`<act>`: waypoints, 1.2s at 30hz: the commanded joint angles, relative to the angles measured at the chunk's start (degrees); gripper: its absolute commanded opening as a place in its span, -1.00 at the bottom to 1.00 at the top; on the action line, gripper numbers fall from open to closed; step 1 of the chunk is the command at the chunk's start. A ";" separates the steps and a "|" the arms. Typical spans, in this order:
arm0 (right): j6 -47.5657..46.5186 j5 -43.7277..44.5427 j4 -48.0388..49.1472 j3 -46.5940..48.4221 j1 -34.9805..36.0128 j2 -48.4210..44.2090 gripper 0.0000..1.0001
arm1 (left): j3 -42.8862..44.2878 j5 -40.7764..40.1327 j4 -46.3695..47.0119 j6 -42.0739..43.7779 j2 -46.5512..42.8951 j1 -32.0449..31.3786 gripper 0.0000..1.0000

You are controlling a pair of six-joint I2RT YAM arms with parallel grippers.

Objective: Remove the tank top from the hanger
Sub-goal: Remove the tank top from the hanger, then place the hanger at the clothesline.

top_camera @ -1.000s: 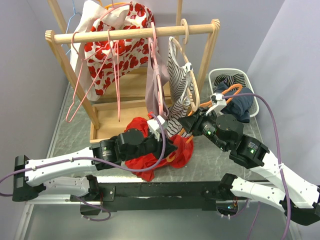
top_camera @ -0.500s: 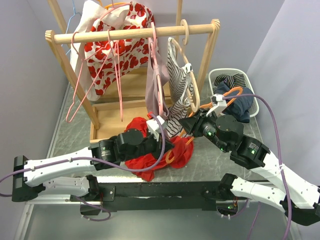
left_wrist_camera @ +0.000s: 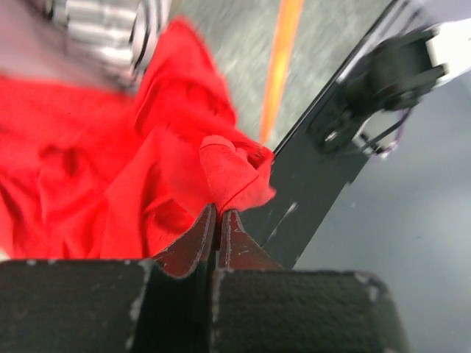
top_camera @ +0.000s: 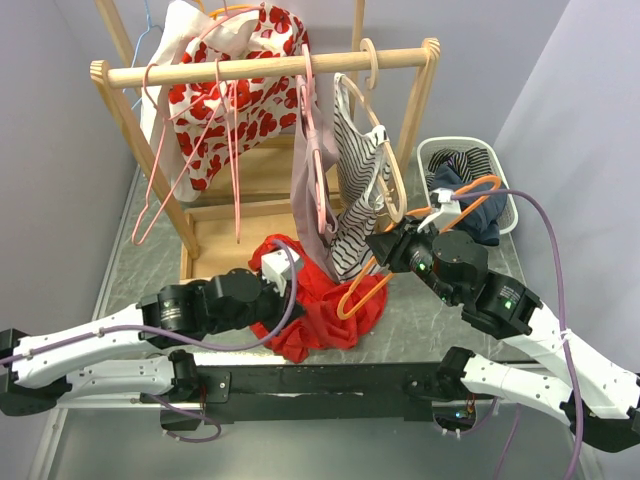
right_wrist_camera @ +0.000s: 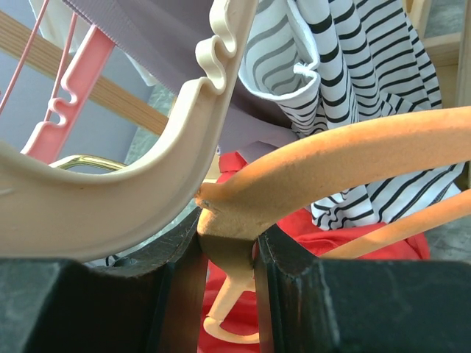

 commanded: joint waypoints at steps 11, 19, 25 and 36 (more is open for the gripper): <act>-0.63 0.10 1.57 1.58 -0.17 -1.07 -0.82 | 4.43 -10.30 -2.34 -6.53 7.10 -0.31 0.99; 0.86 -1.65 3.50 0.79 -0.17 -0.89 -0.82 | -4.79 -3.01 23.49 3.40 -5.83 -0.31 0.99; 1.48 -4.73 5.00 0.44 -0.17 -0.46 -0.82 | -6.29 0.15 31.05 3.93 -0.14 -0.31 0.99; 1.92 -6.93 6.06 1.40 -0.17 -0.81 -0.81 | -10.95 -4.50 43.02 3.75 4.45 -0.22 0.96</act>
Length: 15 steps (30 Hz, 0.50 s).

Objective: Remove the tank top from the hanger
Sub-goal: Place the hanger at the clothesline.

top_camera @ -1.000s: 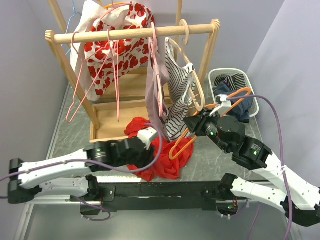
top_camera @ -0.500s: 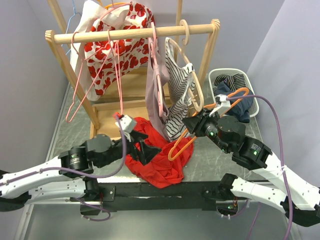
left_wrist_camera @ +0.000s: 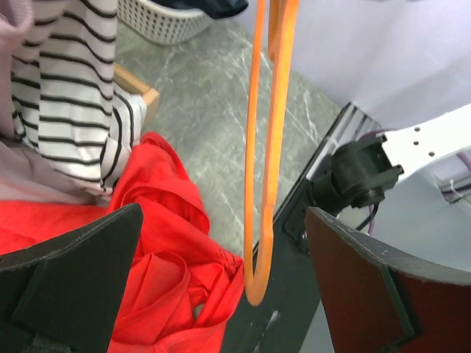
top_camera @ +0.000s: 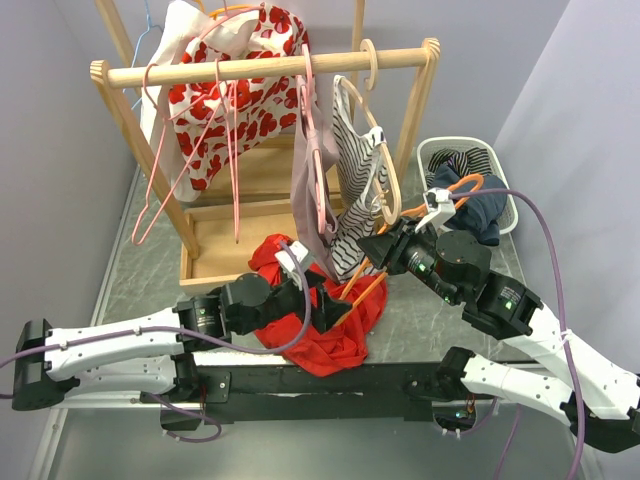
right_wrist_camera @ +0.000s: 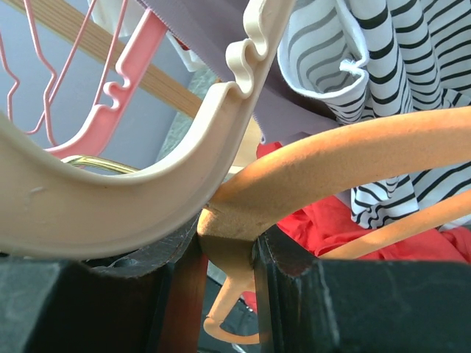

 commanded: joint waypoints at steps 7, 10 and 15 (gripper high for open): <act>0.26 -1.74 4.71 1.54 -0.26 -0.22 -0.81 | 1.64 2.00 12.15 1.30 3.72 -0.17 0.51; 0.44 -1.91 5.06 1.45 -0.17 -0.65 -0.81 | 1.38 2.54 12.85 1.04 4.43 -0.17 0.44; 0.61 -2.18 5.15 1.19 -0.26 -1.36 -0.81 | 1.82 2.88 13.03 1.21 5.22 -0.26 -0.07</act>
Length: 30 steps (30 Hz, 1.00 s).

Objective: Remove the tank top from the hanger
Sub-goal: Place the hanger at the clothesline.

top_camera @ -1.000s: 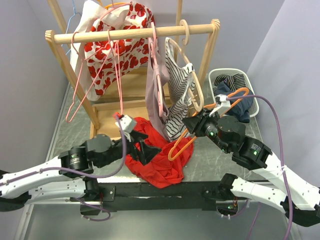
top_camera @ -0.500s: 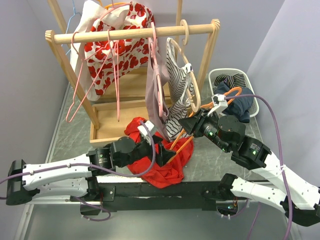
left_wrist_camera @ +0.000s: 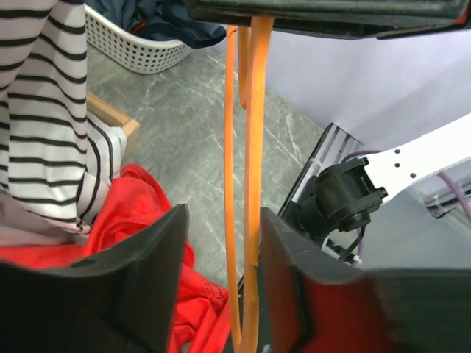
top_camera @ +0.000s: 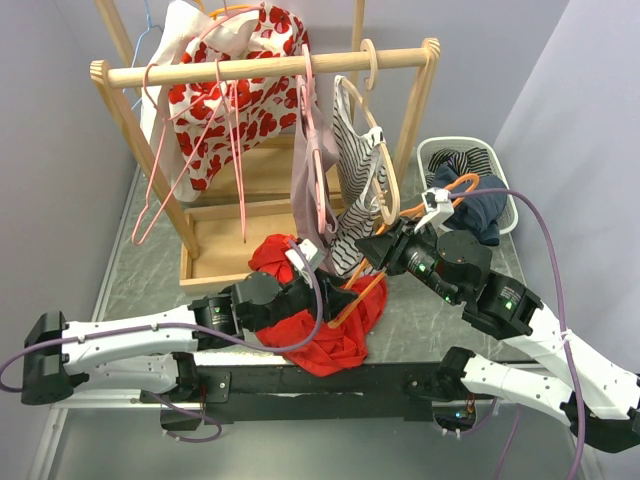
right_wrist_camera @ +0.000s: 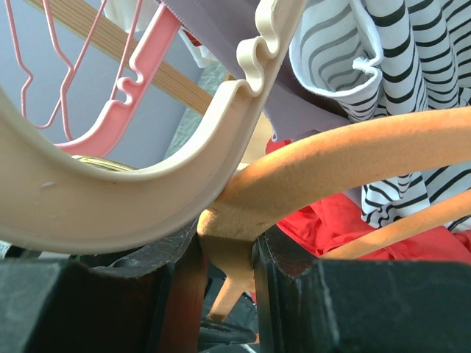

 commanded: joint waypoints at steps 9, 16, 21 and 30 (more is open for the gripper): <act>0.07 -0.81 4.34 0.48 -0.17 -2.21 -0.74 | 5.37 4.58 -1.81 0.36 1.03 -0.17 -0.98; -0.72 5.07 1.26 -1.18 -0.17 -5.28 0.48 | 10.03 9.59 -11.73 4.13 -2.57 -0.18 -0.98; -3.45 7.54 -0.58 -1.80 -0.17 -9.76 0.66 | 14.51 11.00 -23.75 5.72 -5.03 -0.17 -0.98; -6.61 12.45 6.54 -4.88 -0.26 -18.83 0.85 | 17.15 10.21 -34.94 3.61 -14.78 -0.26 -0.98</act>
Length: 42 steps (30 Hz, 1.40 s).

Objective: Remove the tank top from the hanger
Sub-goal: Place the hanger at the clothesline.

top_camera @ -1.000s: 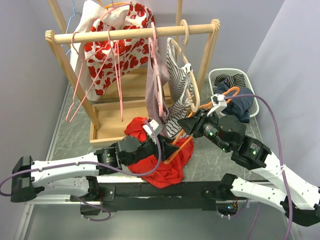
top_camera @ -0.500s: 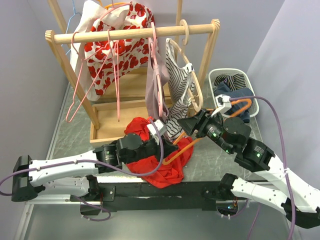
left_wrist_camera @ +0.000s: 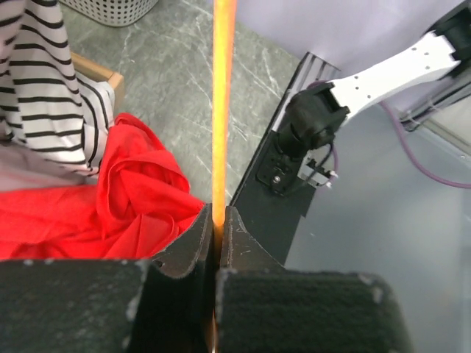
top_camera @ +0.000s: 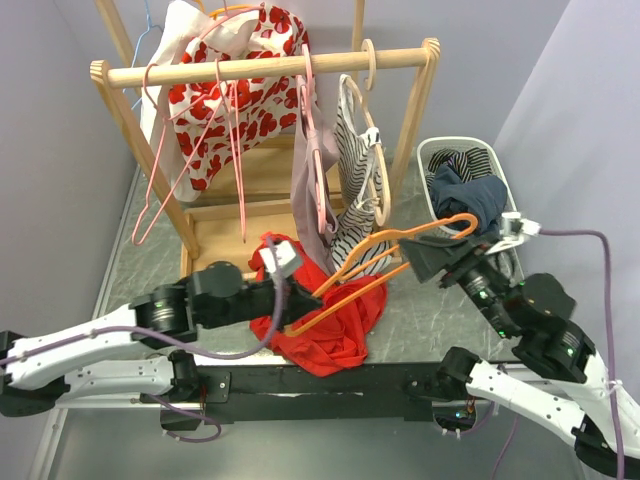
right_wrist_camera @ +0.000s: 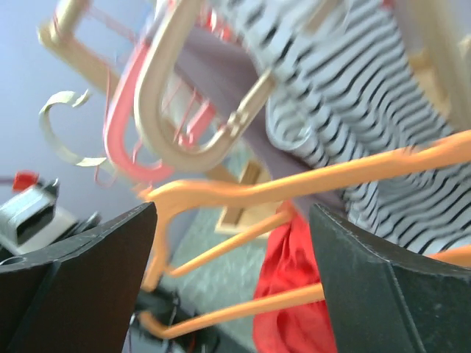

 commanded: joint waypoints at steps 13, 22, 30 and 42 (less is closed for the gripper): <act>-1.38 11.27 0.41 2.44 -0.02 5.89 0.85 | 14.04 8.07 -12.97 -0.76 -4.45 -0.02 -0.98; -6.74 1.70 8.75 1.29 -0.11 2.20 0.89 | 16.67 -0.89 -14.11 0.64 -7.71 -0.02 -0.98; -8.33 -0.43 11.14 2.26 -0.11 4.30 0.85 | 19.84 -3.18 -20.43 1.70 -5.77 -0.02 -0.98; -16.93 -12.80 6.93 9.55 -0.02 10.27 0.87 | 17.82 -16.36 -14.12 4.42 -11.49 -0.02 -0.98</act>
